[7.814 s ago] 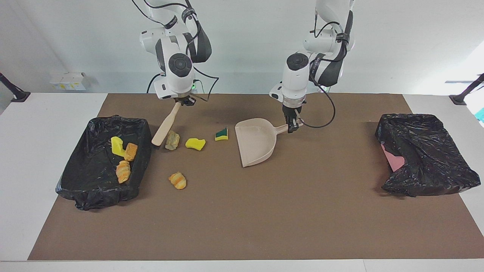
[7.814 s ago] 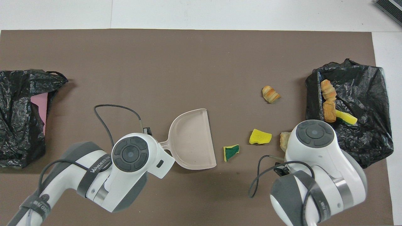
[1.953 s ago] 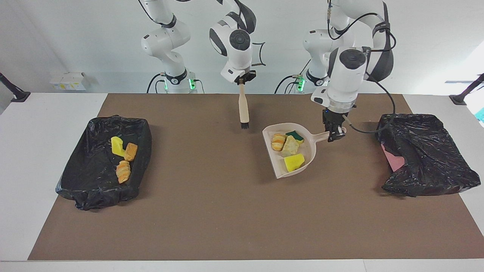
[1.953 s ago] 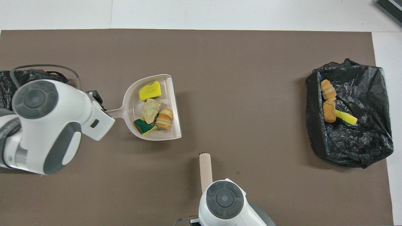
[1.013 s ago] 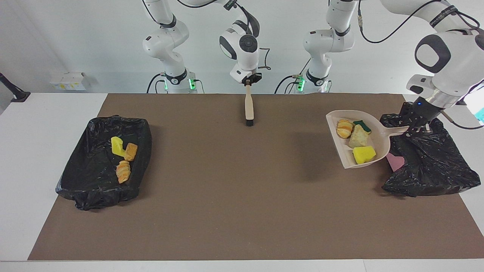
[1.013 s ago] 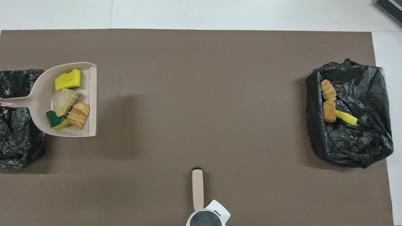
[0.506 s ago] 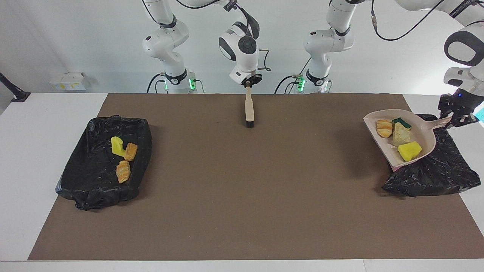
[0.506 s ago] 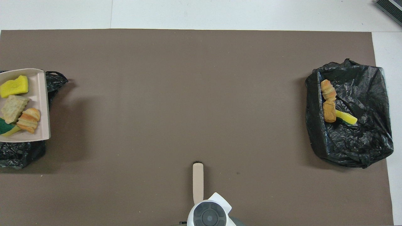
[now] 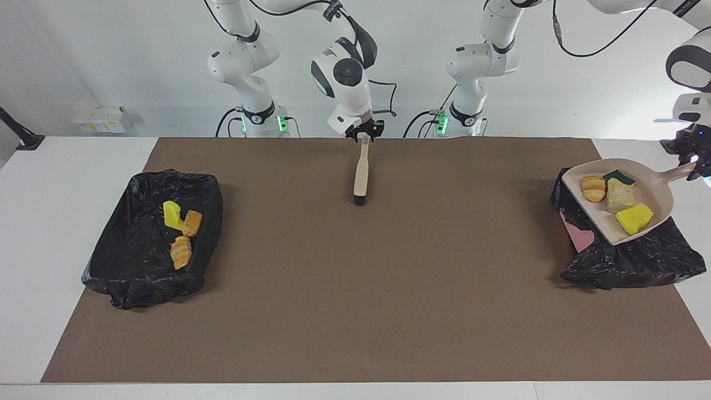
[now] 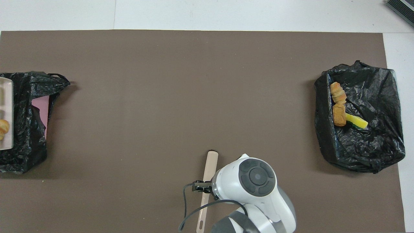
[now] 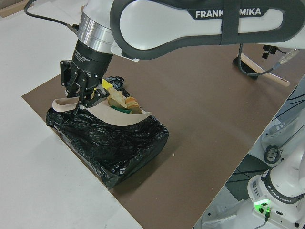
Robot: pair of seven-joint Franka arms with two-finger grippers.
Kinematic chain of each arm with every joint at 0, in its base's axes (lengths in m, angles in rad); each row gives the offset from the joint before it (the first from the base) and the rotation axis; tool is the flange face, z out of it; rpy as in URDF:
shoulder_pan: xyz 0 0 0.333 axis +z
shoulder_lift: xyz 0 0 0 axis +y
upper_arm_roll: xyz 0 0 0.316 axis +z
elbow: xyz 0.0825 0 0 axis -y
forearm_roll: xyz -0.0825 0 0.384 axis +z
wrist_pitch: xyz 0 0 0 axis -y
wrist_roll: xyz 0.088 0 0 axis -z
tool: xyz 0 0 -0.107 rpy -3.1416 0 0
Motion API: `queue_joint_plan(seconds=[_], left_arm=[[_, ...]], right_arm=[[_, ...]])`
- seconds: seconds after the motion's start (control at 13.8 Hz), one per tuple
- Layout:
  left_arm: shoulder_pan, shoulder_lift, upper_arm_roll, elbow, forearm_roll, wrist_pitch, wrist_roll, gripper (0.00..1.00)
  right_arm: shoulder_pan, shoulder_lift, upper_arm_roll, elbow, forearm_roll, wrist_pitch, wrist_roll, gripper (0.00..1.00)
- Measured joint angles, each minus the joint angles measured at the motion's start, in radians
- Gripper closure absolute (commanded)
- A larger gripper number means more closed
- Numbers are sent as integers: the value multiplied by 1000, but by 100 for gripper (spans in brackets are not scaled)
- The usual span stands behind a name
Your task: Sweep and dump trash in bin
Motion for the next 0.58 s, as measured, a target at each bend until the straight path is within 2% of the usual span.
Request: queue_joint_plan(seconds=[0.29, 0.58], left_arm=[[-5, 0, -4, 5, 225, 80, -43, 100], [-44, -24, -9, -3, 489, 79, -245, 100]], right_arm=[[-184, 8, -2, 72, -40, 1, -25, 0], [-398, 74, -7, 207, -154, 1, -146, 0]])
